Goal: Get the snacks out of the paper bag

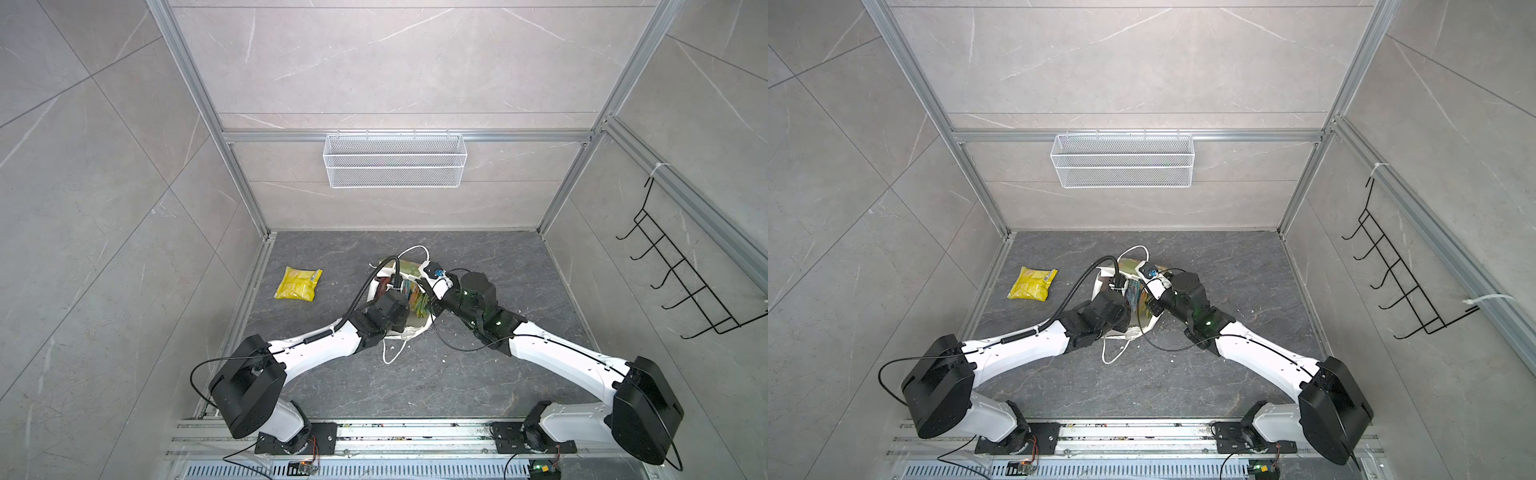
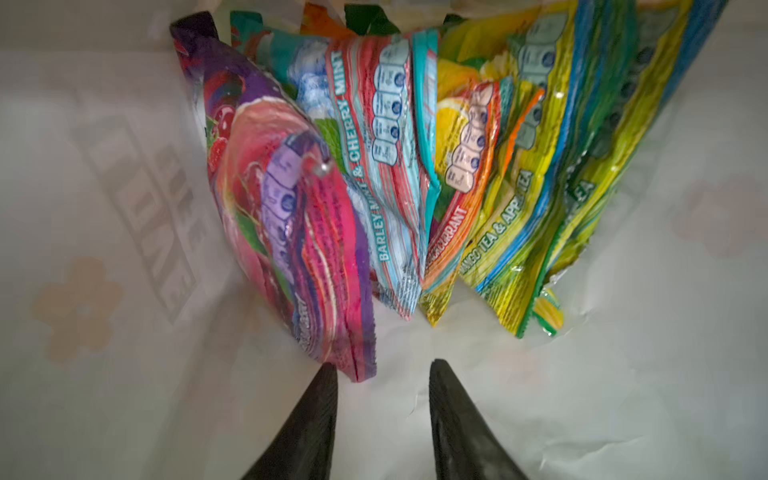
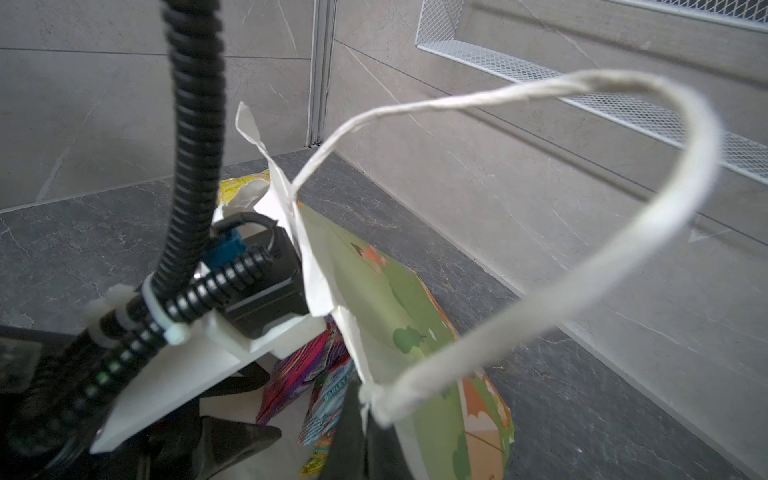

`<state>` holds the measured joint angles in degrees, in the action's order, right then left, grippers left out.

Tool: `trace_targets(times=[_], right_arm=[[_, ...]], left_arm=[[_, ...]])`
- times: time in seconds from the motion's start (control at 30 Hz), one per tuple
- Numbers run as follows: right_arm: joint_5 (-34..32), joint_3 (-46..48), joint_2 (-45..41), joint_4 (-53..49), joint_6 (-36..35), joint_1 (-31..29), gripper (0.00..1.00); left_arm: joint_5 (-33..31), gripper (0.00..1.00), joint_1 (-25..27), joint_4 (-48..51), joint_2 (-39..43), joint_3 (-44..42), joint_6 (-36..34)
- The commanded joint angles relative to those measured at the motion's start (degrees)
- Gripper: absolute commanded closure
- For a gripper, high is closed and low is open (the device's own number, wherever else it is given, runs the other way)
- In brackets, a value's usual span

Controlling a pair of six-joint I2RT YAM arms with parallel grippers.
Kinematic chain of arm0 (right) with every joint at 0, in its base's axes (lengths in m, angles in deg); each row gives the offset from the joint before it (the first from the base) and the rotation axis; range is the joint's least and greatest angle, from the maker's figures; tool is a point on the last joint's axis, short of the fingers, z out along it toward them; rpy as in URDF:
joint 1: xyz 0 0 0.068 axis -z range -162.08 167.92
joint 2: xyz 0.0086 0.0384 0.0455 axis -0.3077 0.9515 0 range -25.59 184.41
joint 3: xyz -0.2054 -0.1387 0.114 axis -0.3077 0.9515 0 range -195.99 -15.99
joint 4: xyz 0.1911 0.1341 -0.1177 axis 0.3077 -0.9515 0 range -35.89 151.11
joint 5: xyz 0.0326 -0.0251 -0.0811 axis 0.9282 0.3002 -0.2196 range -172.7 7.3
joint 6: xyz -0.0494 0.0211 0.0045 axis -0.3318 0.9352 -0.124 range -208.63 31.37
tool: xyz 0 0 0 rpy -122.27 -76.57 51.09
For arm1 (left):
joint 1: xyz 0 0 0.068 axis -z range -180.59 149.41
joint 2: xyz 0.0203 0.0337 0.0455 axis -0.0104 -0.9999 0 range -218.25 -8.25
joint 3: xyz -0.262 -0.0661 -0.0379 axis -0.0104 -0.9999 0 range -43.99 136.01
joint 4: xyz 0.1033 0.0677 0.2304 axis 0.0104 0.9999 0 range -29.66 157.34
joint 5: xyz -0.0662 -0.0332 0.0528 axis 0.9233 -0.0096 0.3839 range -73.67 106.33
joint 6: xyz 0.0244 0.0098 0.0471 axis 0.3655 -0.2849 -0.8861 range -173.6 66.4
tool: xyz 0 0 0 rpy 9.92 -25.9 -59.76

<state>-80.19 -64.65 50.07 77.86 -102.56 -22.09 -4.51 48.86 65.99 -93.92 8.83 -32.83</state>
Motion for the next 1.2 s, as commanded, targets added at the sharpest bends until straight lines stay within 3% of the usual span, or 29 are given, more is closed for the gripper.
trace_targets(times=[0.0, 0.3, 0.37, 0.77, 1.17], right_arm=[[-1.8, 0.3, -0.5, -0.3, 0.2, 0.0, 1.00], [-4.0, 1.2, -0.2, 1.1, 0.7, 0.0, 1.00], [-5.0, 1.6, -0.3, 1.5, 0.9, 0.0, 1.00], [-9.5, 3.0, -1.5, 1.9, 0.8, 1.5, 1.00], [-11.0, 2.5, -6.0, -1.5, -1.5, 6.6, 1.00]], left_arm=[[-0.2, 0.70, -0.5, -3.9, -0.6, -0.1, -1.2], [-0.8, 0.91, -0.5, -6.5, -1.6, -0.5, -3.2], [-0.8, 1.00, -0.5, -6.9, -2.0, -0.4, -3.3], [0.5, 1.00, -0.4, -11.0, -4.1, -0.4, -4.2], [5.3, 1.00, -0.3, -15.2, -9.4, 6.2, -7.1]])
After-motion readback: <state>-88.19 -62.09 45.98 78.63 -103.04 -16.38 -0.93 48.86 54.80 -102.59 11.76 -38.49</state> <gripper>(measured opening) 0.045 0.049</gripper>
